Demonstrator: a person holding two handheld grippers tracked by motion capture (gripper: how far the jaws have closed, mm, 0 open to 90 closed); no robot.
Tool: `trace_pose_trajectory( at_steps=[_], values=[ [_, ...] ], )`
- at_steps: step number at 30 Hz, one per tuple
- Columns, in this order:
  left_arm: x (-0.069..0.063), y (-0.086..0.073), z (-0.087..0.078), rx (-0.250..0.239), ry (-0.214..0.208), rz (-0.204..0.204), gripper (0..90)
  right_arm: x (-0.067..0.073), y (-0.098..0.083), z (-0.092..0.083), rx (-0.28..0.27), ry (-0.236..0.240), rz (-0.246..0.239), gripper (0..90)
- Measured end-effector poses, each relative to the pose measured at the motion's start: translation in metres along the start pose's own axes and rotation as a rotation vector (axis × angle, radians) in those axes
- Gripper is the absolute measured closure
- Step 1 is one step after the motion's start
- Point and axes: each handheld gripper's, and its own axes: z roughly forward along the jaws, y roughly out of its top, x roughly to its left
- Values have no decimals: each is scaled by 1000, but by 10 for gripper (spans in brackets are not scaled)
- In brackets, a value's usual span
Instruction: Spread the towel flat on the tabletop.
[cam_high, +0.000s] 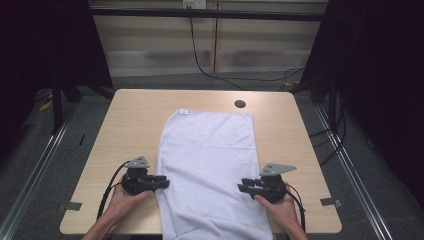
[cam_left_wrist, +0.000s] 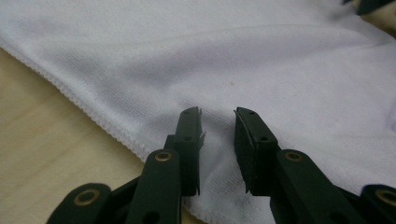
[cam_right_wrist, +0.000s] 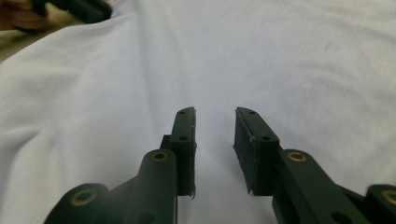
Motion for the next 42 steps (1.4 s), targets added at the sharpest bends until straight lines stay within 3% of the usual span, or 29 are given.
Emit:
trace_pose_trajectory(
  at_steps=[3,6,7,11,13,15,17,19,21,22,25,29,35,36,37,41,42],
  values=[
    [-6,-5,-3,7,-9,22,718,-10,8,18,-3,-29,18,713],
    [-12,-8,-6,14,11,29,720,-8,3,22,44,-59,3,712],
    [-14,-11,-8,9,16,40,720,-5,0,19,46,-64,-4,710],
    [-21,-19,-13,7,-3,13,719,4,-14,0,69,-46,1,712],
    [-30,-23,-15,24,-19,48,720,12,-25,-11,63,-17,22,721],
    [-42,-27,-17,40,16,108,729,20,-34,-21,73,-4,27,727],
    [-48,-30,-18,47,-34,63,727,28,-42,-29,79,10,26,728],
    [-55,-36,-20,64,-90,70,728,35,-45,-34,98,10,23,726],
    [-58,-38,-22,67,-105,62,733,40,-46,-37,111,11,12,712],
    [-57,-37,-22,63,-117,60,718,40,-46,-37,111,19,16,693],
    [-45,-23,-19,17,-94,41,678,33,-37,-36,68,3,15,675],
    [-22,0,-11,-18,-33,27,668,13,-12,-27,-1,-18,19,646],
    [9,23,12,-22,31,-4,666,-20,11,4,14,-50,55,615],
    [14,23,15,-24,26,-22,659,-23,12,8,5,-52,59,617],
    [16,23,18,-22,49,-33,652,-26,13,12,17,-54,67,614],
    [11,19,16,-16,74,20,651,-27,10,21,62,-57,67,606],
    [10,17,15,-21,74,31,651,-25,8,21,51,-62,63,606]
  ],
)
